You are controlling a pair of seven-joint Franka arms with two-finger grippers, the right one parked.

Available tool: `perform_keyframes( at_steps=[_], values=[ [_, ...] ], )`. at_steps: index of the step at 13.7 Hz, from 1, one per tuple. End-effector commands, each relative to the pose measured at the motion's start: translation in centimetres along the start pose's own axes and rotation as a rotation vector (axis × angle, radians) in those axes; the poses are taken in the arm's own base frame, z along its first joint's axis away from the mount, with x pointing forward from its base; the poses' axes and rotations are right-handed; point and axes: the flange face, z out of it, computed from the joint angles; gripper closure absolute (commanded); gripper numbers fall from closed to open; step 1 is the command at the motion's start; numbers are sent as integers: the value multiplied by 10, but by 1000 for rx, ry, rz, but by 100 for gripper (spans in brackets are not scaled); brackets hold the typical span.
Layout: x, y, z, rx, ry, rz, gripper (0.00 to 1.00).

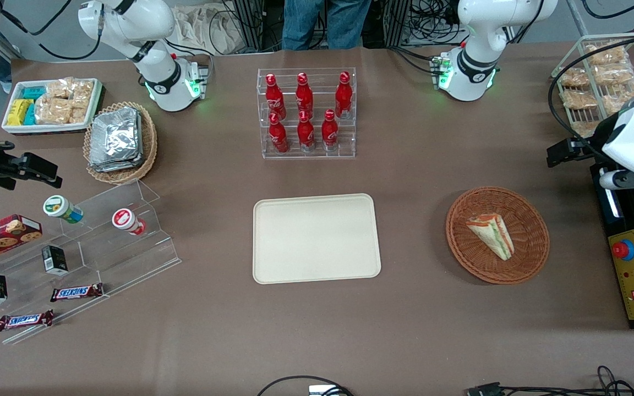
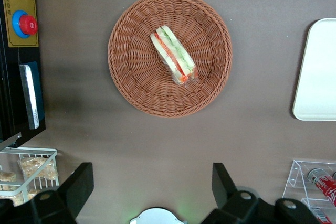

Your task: Place sandwich from basket to tray

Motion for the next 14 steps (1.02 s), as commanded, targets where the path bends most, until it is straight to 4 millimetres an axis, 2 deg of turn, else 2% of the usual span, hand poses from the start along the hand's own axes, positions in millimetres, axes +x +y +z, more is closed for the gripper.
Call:
perform_keyframes(
  at_steps=[1, 14],
  values=[
    [-8, -1, -1, -9, 10, 7, 0],
    [-7, -1, 0, -9, 8, -11, 0]
  ],
)
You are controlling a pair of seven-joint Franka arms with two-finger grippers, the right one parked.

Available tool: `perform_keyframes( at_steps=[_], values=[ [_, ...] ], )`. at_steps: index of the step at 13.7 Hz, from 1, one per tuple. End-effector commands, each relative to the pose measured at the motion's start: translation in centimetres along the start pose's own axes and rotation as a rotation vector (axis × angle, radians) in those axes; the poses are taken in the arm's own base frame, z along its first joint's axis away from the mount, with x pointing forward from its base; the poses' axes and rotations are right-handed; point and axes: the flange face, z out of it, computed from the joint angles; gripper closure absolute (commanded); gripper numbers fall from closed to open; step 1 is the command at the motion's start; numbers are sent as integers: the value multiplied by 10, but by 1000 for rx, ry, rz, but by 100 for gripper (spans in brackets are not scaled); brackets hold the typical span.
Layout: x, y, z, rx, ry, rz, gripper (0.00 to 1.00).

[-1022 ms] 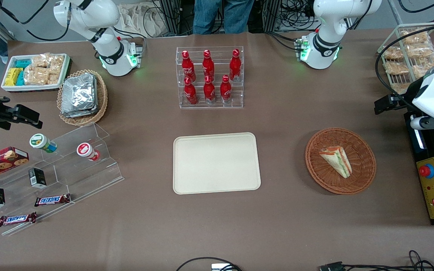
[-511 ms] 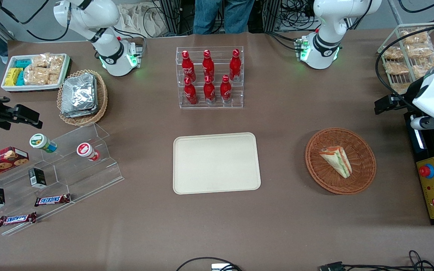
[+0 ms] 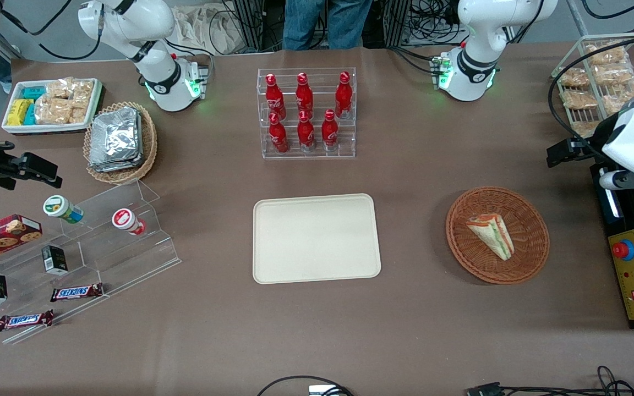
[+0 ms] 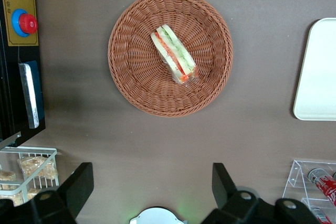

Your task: Place sandwich from basket to tray

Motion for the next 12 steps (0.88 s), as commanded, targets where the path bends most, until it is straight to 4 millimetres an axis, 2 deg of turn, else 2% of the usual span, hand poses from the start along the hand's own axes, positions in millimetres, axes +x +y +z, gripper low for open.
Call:
perform_keyframes(
  at_steps=[1, 3, 6, 10, 12],
  values=[
    [-7, 0, 1, -9, 5, -25, 0],
    [0, 3, 18, -7, -30, -221, 1],
    [14, 14, 37, -62, -56, -278, 0],
    [47, 14, 93, -63, -113, -375, 0],
    [57, 13, 126, -67, -99, -395, 0]
  ],
)
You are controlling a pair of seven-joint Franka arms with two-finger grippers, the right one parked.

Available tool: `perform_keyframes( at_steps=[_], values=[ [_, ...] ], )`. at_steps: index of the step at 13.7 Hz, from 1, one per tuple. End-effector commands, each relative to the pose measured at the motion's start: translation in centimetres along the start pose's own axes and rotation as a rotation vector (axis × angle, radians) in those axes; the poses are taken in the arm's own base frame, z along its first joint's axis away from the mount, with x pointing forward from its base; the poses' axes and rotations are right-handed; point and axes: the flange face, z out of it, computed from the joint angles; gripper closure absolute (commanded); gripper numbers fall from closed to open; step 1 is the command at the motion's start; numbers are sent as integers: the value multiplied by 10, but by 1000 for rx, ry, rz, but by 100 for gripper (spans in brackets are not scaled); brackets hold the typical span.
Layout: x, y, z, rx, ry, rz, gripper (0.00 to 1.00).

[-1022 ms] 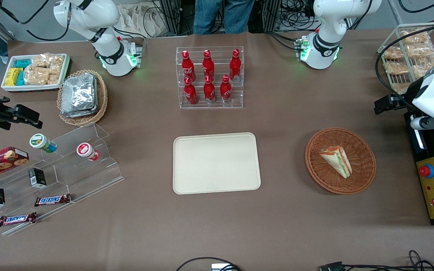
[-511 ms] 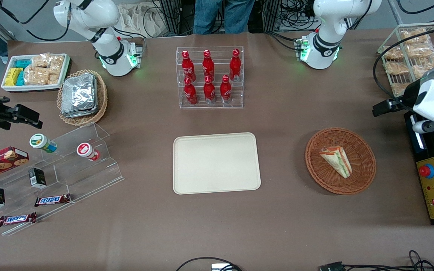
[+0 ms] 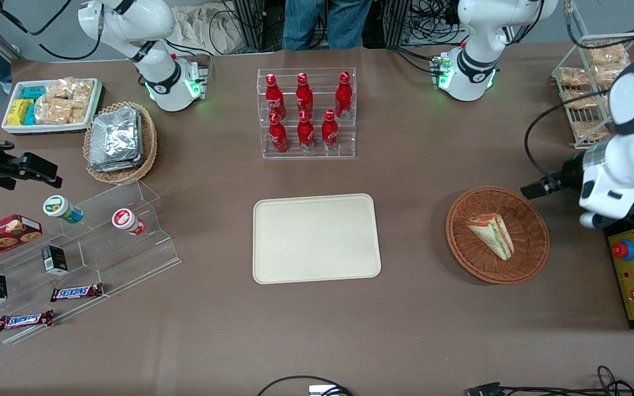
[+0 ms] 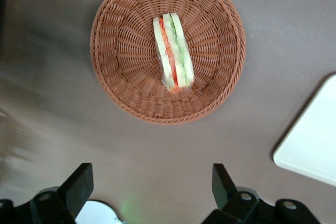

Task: Place sandwich from basket to tray
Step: 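Lower the open left gripper over the wrapped sandwich in the basket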

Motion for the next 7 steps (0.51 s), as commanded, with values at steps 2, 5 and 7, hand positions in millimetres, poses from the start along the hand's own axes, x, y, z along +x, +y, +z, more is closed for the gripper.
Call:
perform_keyframes(
  at_steps=[2, 5, 7],
  values=[
    [21, 5, 58, -27, 19, -45, 0],
    [42, 9, 102, -28, 13, -83, 0],
    [55, 12, 131, -27, 7, -102, 0]
  ],
)
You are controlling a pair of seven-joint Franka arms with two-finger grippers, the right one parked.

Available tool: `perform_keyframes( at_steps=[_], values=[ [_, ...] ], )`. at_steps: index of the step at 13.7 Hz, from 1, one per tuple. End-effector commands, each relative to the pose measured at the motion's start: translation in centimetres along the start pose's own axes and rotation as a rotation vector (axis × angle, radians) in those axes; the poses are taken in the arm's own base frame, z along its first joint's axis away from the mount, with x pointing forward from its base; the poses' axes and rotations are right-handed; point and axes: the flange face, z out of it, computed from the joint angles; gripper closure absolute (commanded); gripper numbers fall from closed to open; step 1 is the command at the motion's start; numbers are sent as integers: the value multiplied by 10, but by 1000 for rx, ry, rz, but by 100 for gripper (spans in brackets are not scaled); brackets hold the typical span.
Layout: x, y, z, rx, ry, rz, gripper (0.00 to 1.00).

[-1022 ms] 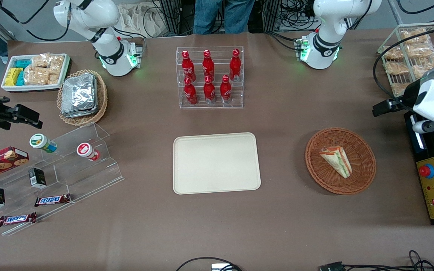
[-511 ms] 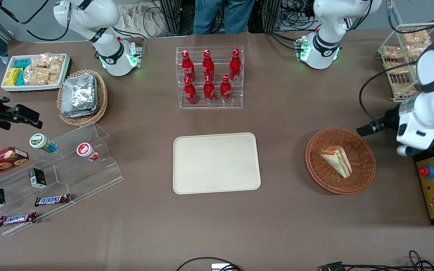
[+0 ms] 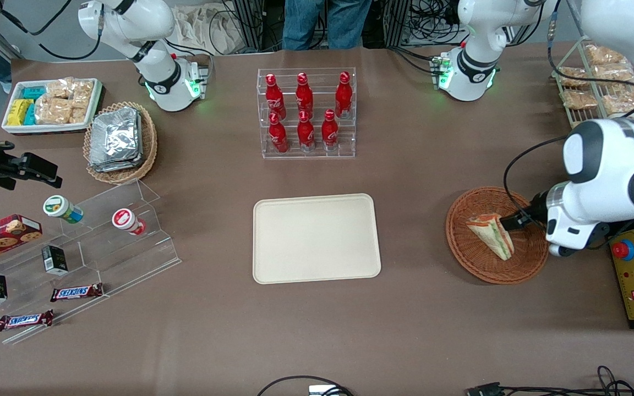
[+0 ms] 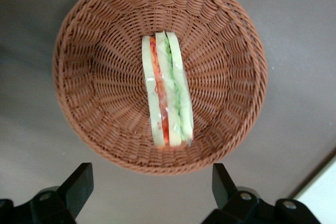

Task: Place sandwich from basket to tray
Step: 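Lower the open left gripper over the wrapped sandwich in the basket, then close the left gripper on the sandwich and lift it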

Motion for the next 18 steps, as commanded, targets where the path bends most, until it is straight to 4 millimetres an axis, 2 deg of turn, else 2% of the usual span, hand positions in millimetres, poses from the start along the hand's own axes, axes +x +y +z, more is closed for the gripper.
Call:
perform_keyframes(
  at_steps=[1, 3, 6, 8, 10, 11, 13, 15, 16, 18],
  values=[
    [15, 5, 32, -13, -2, -37, 0],
    [23, 6, 64, -27, 22, -43, 0],
    [24, 0, 128, -56, 81, -54, 0],
    [26, 0, 150, -52, 71, -59, 0],
    [26, 0, 158, -45, 57, -73, 0],
    [25, 0, 159, -41, 52, -72, 9],
    [24, 1, 152, -37, 45, -73, 52],
    [21, 3, 133, -35, 39, -67, 85],
    [16, 5, 115, -38, 45, -60, 96],
    [7, 11, 77, -40, 54, -37, 100]
  ],
)
